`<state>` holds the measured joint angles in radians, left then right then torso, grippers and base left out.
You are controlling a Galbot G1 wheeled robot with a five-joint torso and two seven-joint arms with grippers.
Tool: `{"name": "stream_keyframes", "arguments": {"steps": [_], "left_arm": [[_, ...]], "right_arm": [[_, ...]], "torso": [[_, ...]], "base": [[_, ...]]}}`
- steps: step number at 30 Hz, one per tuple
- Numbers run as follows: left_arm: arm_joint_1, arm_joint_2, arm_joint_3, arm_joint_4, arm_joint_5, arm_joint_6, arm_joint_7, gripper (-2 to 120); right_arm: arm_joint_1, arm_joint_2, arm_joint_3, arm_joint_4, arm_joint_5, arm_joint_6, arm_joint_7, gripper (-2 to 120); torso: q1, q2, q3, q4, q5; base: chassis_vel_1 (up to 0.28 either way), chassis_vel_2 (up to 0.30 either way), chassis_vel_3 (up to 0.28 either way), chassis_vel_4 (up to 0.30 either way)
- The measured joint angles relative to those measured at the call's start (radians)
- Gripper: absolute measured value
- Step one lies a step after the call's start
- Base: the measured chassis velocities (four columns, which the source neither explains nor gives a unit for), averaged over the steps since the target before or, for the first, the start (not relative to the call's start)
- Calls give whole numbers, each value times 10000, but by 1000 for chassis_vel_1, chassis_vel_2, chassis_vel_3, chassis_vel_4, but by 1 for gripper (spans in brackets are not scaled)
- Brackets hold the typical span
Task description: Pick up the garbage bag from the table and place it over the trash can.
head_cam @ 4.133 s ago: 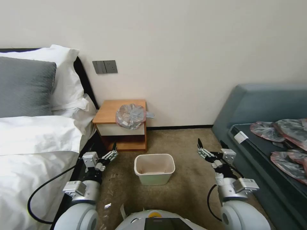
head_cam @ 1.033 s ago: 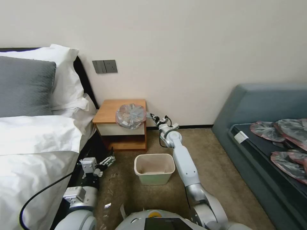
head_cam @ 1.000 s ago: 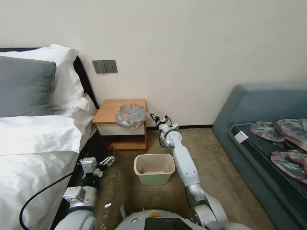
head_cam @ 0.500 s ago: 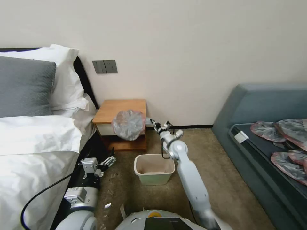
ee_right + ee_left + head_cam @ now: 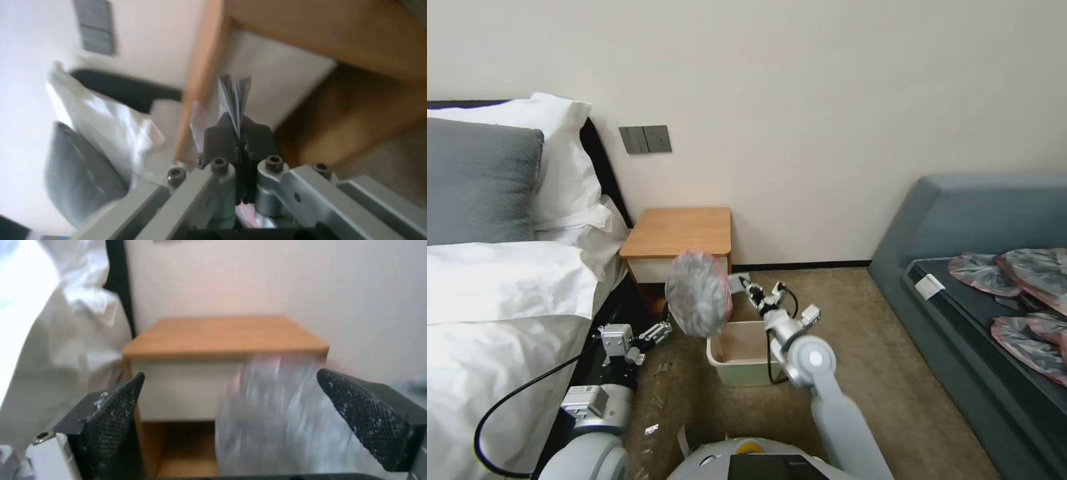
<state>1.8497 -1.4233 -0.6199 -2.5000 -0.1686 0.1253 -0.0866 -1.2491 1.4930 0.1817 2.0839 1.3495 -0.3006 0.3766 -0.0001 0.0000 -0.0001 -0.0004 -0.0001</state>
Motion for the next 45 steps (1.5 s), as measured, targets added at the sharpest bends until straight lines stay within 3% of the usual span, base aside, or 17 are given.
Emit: {"name": "stream_keyframes", "arguments": {"steps": [8,17,23,26,30,33,40,45], "left_arm": [[-284,423,-92,1,-397,53,-54,99],[-412,602,-51,1,-608,60,-80,99],[-487,803,-52,1,-738,63,-177,99],[-544,925,-76,0,-868,89,-262,99],[-571,976,-91,1,-960,144,-295,99],[-623,1046,-73,0,-1056,226,-349,100],[-668,1123,38,0,-1088,284,-382,100],[-675,1267,309,1,-1137,842,-895,100]], "right_arm": [[-814,-305,-322,646,-868,-139,565,0],[-1795,-901,-233,1151,-1999,-198,155,0],[-1999,-896,-248,1001,-2718,-189,228,0],[-2126,-828,-262,832,-3162,-137,243,15],[-2141,-788,-258,761,-3218,-39,380,24],[-2196,-764,-223,720,-3240,263,721,40],[-2455,-820,3,1108,-3198,284,1014,59],[-2878,-924,374,1814,-3195,240,1058,80]], "torso": [[0,0,0,4,0],[0,0,1,3,1],[1,0,1,4,1],[0,0,1,3,1],[1,0,1,4,1],[0,0,1,5,1],[1,0,1,4,2],[1,0,1,4,1]], "base": [[0,0,0,0],[0,0,0,0],[0,0,0,0],[0,0,0,0],[0,0,0,0],[0,0,0,0],[0,0,0,0],[0,0,0,0]]}}
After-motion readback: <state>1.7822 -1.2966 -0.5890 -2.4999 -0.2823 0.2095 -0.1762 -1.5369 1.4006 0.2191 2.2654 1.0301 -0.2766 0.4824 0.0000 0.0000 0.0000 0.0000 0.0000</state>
